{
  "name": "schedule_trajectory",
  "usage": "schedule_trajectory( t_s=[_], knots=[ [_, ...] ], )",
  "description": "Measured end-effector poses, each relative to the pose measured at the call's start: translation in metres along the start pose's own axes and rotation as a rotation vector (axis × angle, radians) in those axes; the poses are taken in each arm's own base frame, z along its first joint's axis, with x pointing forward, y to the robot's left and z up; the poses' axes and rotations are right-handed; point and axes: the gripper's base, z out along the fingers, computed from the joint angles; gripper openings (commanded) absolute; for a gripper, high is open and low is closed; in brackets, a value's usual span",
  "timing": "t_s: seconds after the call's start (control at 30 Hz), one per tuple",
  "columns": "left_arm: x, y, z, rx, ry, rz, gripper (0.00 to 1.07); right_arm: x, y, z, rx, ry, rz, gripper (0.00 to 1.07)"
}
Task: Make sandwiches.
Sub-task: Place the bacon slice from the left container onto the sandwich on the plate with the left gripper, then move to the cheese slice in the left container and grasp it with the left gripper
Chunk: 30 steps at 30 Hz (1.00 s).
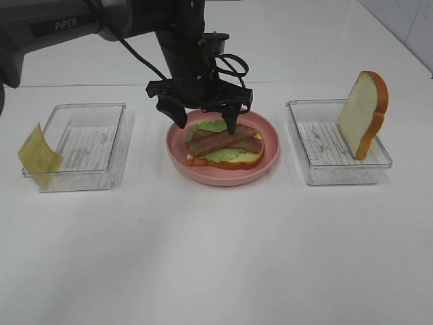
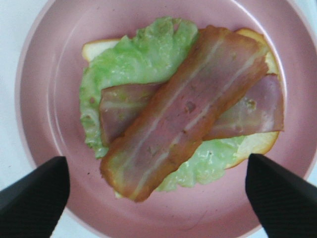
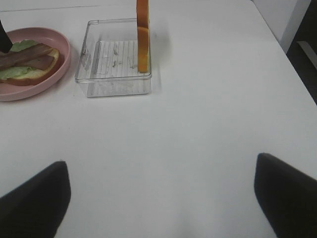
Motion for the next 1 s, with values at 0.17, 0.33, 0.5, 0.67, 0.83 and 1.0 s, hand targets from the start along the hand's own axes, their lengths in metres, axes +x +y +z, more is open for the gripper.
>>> schedule_trajectory(
  t_s=[0.17, 0.33, 0.5, 0.67, 0.83, 1.0],
  knots=[
    [0.001, 0.002, -0.012, -0.027, 0.018, 0.012, 1.02, 0.0, 0.0, 0.0, 0.0, 0.0, 0.0, 0.94],
    [-0.001, 0.003, -0.049, -0.058, 0.014, 0.09, 1.0, 0.0, 0.0, 0.0, 0.0, 0.0, 0.0, 0.94],
    [-0.004, 0.007, -0.072, -0.093, -0.035, 0.132, 1.0, 0.0, 0.0, 0.0, 0.0, 0.0, 0.0, 0.94],
    [0.002, 0.025, -0.094, -0.098, -0.031, 0.112, 1.0, 0.0, 0.0, 0.0, 0.0, 0.0, 0.0, 0.94],
    [0.018, 0.071, -0.119, -0.159, 0.002, 0.044, 1.0, 0.0, 0.0, 0.0, 0.0, 0.0, 0.0, 0.94],
    [0.029, 0.119, -0.137, -0.214, 0.017, -0.032, 1.0, 0.0, 0.0, 0.0, 0.0, 0.0, 0.0, 0.94]
  ],
)
